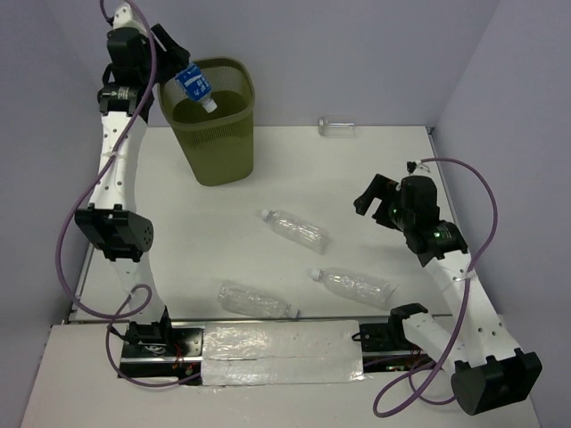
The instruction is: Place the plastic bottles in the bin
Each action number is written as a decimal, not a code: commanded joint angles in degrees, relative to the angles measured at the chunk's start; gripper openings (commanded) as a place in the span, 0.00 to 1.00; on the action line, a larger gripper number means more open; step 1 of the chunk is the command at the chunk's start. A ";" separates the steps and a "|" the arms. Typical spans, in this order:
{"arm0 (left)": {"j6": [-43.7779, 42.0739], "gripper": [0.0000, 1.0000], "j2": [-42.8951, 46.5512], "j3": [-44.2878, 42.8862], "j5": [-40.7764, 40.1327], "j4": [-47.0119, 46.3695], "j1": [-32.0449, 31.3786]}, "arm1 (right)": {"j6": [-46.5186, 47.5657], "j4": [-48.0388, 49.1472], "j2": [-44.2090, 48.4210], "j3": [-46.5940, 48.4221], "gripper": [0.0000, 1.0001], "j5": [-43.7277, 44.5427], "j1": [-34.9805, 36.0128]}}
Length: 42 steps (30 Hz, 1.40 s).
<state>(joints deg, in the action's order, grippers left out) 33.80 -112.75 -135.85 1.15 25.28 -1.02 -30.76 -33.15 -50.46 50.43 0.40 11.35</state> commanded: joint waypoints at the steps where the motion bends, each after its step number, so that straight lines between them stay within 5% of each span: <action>1: -0.58 0.67 -1.76 -2.31 -3.26 -7.35 -0.92 | 1.23 -1.48 2.38 4.76 1.00 3.28 -0.28; 2: -0.75 0.68 -2.73 -3.10 -3.69 -7.52 -1.18 | 1.23 -1.92 2.55 4.93 1.00 3.46 -0.28; 6: -1.81 0.99 -4.67 -2.41 -4.31 -6.39 -1.79 | -0.08 -2.10 3.35 3.71 1.00 3.38 -0.19; 11: -8.20 0.99 0.59 1.11 -7.91 -5.68 -4.51 | -0.44 -1.92 3.26 2.39 1.00 1.88 -0.19; 17: -13.41 0.99 18.31 19.01 -16.88 -1.99 -13.91 | 1.76 -4.55 1.95 4.93 1.00 4.94 4.88; 21: -9.29 0.99 29.76 41.38 -20.57 0.64 -19.98 | 2.55 -5.88 -1.56 5.20 1.00 8.64 13.92; 26: 4.14 0.99 43.98 58.66 -17.51 4.86 -23.41 | 4.20 -0.97 -5.26 3.09 1.00 9.98 23.79; 30: 12.77 0.99 50.34 68.78 -20.47 12.41 -23.42 | 8.78 2.72 -9.38 5.02 1.00 10.48 34.32; 37: 18.22 0.99 46.23 65.99 -28.04 23.76 -20.88 | 15.99 4.67 -23.95 9.24 1.00 7.60 50.93; 42: 16.74 0.99 46.56 67.12 -13.41 19.38 -7.64 | 20.30 5.81 -32.59 11.79 1.00 6.11 56.93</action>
<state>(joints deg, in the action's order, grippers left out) 49.67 -67.31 -68.31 -19.46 46.22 -15.86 -14.83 -29.56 -80.53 59.18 7.70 65.89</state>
